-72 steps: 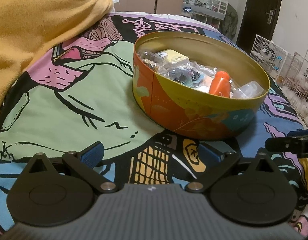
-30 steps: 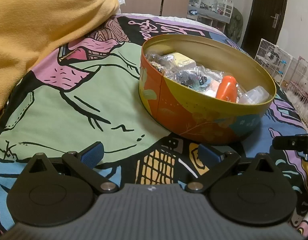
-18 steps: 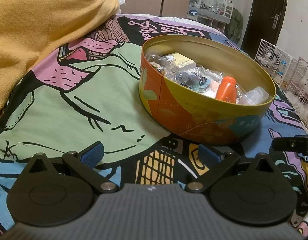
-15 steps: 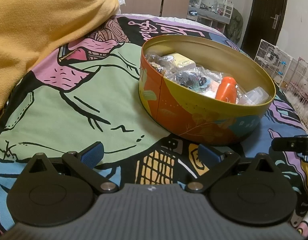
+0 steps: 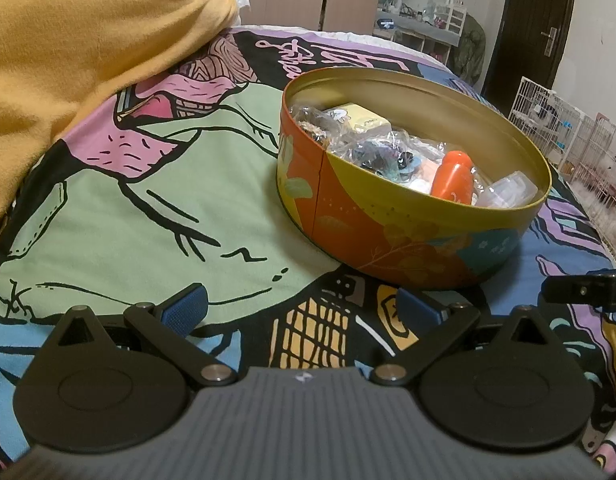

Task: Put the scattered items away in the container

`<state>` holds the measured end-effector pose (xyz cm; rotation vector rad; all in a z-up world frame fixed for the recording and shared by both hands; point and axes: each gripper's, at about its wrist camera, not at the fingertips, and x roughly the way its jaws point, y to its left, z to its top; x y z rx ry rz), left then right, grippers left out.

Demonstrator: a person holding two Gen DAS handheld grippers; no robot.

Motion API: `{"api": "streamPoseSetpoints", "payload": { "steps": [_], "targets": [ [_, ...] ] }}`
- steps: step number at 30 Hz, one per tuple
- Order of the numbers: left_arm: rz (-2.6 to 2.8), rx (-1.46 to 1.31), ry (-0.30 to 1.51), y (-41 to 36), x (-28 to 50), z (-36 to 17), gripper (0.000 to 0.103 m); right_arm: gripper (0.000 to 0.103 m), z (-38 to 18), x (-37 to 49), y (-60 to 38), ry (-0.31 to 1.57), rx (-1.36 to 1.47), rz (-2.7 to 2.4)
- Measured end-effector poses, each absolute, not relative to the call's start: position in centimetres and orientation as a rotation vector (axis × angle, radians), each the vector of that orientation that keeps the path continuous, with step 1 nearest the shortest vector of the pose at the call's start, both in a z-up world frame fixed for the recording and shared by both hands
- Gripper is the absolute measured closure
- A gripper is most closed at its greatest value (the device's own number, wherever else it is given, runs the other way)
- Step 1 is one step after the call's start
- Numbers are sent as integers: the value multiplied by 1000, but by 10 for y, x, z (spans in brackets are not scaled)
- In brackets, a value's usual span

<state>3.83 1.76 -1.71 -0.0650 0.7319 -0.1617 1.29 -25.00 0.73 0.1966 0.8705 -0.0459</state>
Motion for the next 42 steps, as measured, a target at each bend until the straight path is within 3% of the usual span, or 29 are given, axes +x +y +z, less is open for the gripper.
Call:
{"api": "streamPoseSetpoints", "payload": {
  "steps": [42],
  "targets": [
    [-111, 91, 786, -1, 47, -43, 0, 0, -15, 19, -230, 938, -18, -106]
  ]
}}
